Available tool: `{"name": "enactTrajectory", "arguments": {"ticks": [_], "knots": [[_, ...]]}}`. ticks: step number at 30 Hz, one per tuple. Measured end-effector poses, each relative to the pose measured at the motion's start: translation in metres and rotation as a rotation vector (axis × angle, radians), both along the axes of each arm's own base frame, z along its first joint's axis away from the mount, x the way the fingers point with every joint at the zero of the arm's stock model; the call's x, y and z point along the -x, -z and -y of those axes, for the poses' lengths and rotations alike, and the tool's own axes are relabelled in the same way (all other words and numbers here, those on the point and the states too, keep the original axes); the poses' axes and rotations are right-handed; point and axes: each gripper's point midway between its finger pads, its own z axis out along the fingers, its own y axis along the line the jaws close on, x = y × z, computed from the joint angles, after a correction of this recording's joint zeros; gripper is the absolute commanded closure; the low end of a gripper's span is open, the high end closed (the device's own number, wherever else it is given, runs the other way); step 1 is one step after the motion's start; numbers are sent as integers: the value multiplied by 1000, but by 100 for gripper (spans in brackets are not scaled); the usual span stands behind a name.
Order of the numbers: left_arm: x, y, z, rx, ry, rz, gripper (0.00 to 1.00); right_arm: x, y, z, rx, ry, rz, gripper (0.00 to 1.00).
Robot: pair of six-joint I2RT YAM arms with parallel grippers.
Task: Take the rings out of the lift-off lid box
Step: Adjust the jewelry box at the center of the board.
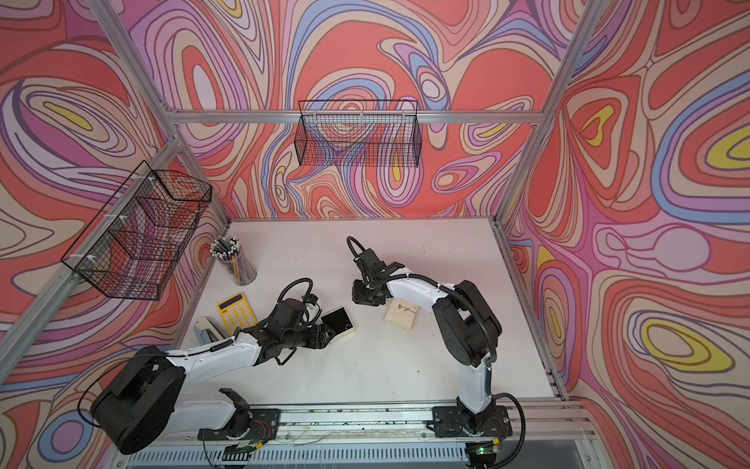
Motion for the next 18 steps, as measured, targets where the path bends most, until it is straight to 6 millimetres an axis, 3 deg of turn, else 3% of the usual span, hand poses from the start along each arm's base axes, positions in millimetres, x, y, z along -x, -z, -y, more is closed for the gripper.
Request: {"name": "enactTrajectory", "arguments": {"ticks": [7,13,18], "knots": [[-5,1,27,62,33,-2,35,48,21,33,-7,109,-100,71],[-19,-6,67,107,85,-12,35,50,9,34,-54,157,-86,68],[-27,-18,78,129,83,9,34,56,4,39,-89,197,-80,62]]}}
